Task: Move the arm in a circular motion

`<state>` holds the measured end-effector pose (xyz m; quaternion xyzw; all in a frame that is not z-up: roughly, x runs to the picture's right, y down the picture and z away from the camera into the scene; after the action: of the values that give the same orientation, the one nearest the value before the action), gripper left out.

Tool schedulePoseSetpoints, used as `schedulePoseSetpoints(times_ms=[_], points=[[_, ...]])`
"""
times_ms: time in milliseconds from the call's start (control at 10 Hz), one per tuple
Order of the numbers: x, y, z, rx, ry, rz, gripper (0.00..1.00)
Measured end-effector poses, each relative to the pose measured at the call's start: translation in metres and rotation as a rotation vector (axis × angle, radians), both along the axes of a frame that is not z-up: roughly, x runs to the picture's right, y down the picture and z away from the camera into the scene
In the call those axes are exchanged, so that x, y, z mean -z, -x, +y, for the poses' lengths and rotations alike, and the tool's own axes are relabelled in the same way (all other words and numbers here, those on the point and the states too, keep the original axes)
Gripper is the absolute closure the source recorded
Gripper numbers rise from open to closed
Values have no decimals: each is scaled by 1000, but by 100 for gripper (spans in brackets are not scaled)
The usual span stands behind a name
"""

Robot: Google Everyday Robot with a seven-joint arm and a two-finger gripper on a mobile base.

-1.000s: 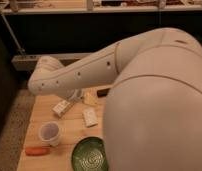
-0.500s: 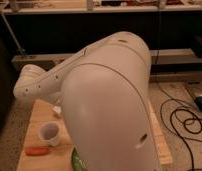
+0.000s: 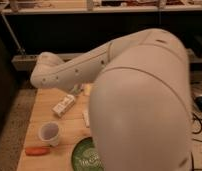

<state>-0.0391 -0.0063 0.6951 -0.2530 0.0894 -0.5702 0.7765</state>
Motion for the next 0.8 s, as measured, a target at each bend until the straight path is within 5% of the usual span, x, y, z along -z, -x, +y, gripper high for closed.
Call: schedulePoseSetpoints(times_ms=[400, 800], points=[[-19, -104, -91, -115, -184, -99, 20], [-44, -200, -138, -275, -299, -103, 20]])
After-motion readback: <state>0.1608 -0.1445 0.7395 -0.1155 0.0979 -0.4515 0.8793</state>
